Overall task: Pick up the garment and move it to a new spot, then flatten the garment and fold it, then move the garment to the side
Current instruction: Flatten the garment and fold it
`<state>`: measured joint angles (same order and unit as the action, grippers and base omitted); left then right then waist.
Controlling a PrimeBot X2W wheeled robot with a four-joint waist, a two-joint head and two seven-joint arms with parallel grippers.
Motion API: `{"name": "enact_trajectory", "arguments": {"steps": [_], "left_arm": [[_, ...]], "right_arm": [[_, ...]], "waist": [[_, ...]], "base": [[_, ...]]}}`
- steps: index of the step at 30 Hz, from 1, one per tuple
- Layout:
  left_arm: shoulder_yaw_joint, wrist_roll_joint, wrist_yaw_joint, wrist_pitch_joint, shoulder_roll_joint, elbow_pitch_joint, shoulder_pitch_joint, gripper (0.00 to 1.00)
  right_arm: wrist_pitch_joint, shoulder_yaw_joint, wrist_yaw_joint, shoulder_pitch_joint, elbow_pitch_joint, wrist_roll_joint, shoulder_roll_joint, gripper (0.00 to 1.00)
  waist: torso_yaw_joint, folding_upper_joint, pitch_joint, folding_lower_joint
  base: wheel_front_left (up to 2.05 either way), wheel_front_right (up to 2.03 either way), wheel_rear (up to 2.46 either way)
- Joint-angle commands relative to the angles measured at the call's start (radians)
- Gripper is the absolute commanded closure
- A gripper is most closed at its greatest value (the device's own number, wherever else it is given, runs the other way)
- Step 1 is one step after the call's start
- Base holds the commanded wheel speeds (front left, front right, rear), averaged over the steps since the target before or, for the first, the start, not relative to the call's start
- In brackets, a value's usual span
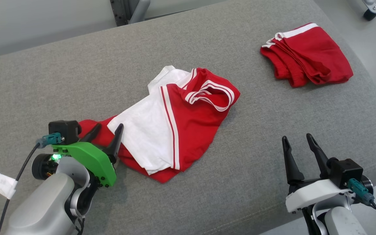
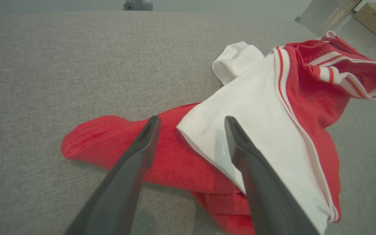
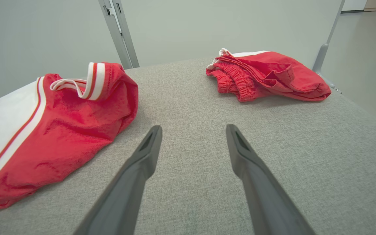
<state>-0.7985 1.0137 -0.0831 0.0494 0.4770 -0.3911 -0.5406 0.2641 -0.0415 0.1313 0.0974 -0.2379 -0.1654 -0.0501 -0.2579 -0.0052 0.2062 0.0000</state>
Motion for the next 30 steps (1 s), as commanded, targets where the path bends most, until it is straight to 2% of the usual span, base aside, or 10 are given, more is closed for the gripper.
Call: {"name": "enact_trajectory", "arguments": {"steps": [1, 6, 7, 8, 9, 14, 18, 22, 25, 30], "left_arm": [[0.001, 0.011, 0.009, -0.002, -0.005, -0.011, -0.010, 0.00], [-0.004, 0.019, 0.054, 0.015, -0.029, -0.082, -0.018, 0.00], [-0.004, 0.017, 0.059, 0.022, -0.032, -0.086, -0.021, 0.28], [-0.005, 0.015, 0.065, 0.025, -0.036, -0.090, -0.022, 0.80], [-0.010, 0.012, 0.074, 0.030, -0.040, -0.090, -0.024, 1.00], [-0.025, -0.018, 0.086, 0.058, -0.053, -0.072, -0.048, 1.00], [-0.057, -0.079, 0.066, 0.066, -0.072, -0.007, -0.095, 1.00], [-0.107, -0.120, 0.042, 0.029, -0.142, 0.134, -0.134, 1.00], [-0.174, -0.137, 0.026, -0.037, -0.209, 0.205, -0.156, 1.00], [-0.277, -0.186, 0.030, -0.092, -0.328, 0.172, -0.194, 1.00]], "right_arm": [[0.000, -0.001, -0.001, 0.008, -0.001, -0.003, -0.001, 0.00], [0.000, 0.007, -0.001, -0.008, -0.003, -0.005, -0.001, 0.00], [0.000, 0.010, -0.001, -0.010, -0.003, -0.004, -0.001, 0.00], [0.000, 0.013, -0.001, -0.011, -0.004, -0.004, -0.001, 0.00], [0.000, 0.015, -0.001, -0.012, -0.004, -0.003, -0.001, 0.00], [0.000, 0.013, -0.001, -0.009, -0.009, -0.006, -0.001, 0.00], [0.000, 0.010, -0.001, -0.008, -0.012, -0.005, -0.001, 0.00], [0.000, 0.007, -0.001, -0.012, -0.015, 0.003, -0.001, 0.00], [0.000, 0.005, -0.001, -0.009, -0.016, 0.004, -0.001, 0.00], [0.000, -0.015, -0.001, 0.014, -0.016, -0.014, -0.001, 0.00]], "waist": [[-0.004, 0.0052, 0.002, 0.0000], [-0.009, 0.0052, 0.003, 0.0000], [-0.008, 0.0052, 0.003, 0.0000], [-0.006, 0.0052, 0.003, 0.0000], [-0.004, 0.0052, 0.002, 0.0000], [0.005, 0.0052, -0.001, 0.0000], [0.005, 0.0052, -0.008, 0.0000], [-0.005, 0.0052, -0.017, 0.0000], [-0.020, 0.0052, -0.017, 0.0000], [-0.067, 0.0052, 0.001, 0.0000]], "base": [[0.00, 0.00, 0.00], [0.00, 0.00, 0.00], [0.00, 0.00, 0.00], [0.00, 0.00, 0.00], [0.00, 0.00, 0.00], [0.00, 0.00, 0.00], [0.00, 0.00, 0.00], [0.00, 0.00, 0.00], [0.00, 0.00, 0.00], [0.00, 0.00, 0.00]]}}
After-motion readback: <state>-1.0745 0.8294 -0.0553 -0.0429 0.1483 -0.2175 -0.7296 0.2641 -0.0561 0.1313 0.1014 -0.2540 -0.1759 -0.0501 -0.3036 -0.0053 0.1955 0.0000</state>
